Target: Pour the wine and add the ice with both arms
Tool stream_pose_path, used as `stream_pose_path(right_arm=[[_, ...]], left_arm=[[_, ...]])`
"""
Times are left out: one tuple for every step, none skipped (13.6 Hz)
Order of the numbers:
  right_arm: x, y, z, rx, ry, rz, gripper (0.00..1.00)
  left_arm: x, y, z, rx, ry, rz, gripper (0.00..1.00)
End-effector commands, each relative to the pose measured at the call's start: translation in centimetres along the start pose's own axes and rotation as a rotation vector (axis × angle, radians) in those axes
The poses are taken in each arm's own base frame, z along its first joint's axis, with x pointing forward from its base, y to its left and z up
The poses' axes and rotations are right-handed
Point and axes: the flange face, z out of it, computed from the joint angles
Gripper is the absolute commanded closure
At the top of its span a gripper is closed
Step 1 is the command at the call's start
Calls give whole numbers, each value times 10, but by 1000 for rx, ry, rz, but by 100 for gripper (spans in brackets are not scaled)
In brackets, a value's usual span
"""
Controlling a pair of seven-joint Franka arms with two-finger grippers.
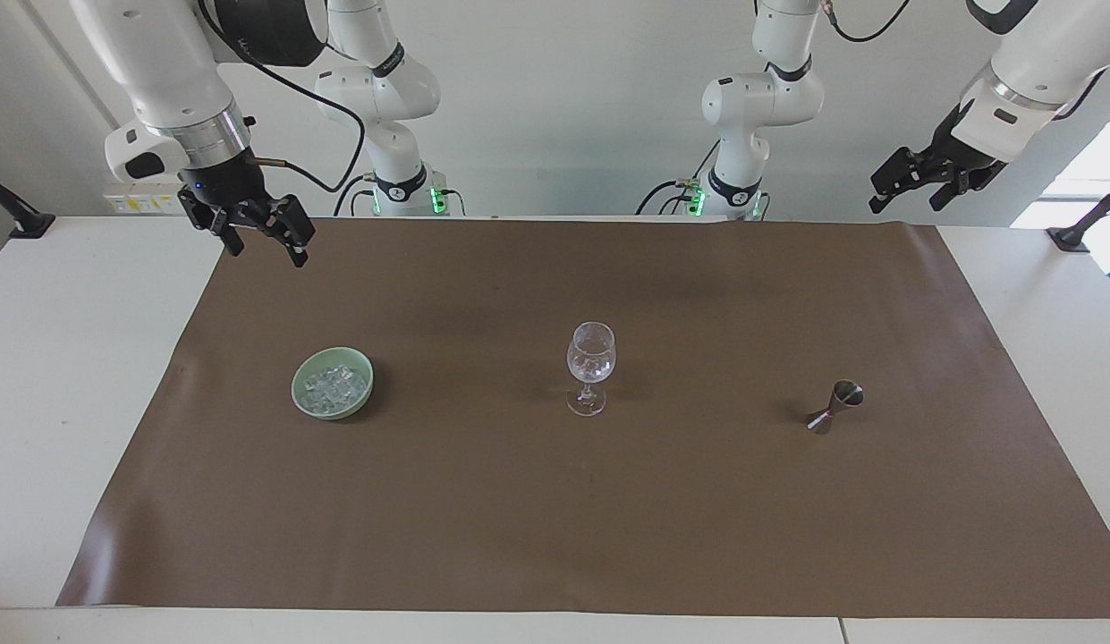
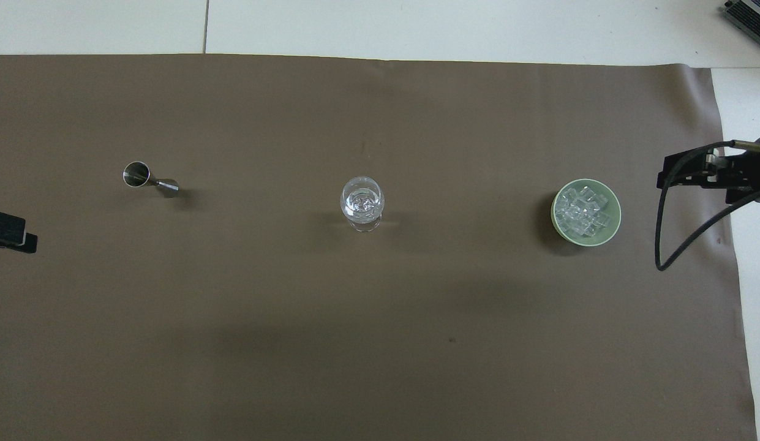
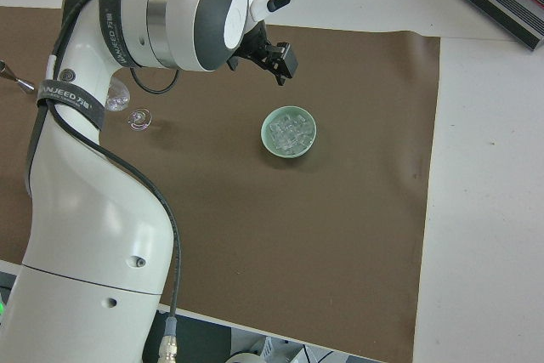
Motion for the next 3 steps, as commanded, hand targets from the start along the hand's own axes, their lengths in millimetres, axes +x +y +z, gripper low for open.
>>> stream_pose_path(right_arm=[[-7, -2, -1, 26, -3, -22, 0], [-7, -3, -1, 26, -3, -25, 0], [-8, -2, -1, 25, -11, -24, 0]], left_arm=[[-9, -3, -1, 20, 24, 8, 0], [-9, -3, -1, 20, 24, 8, 0], [-9, -3, -1, 20, 27, 8, 0]])
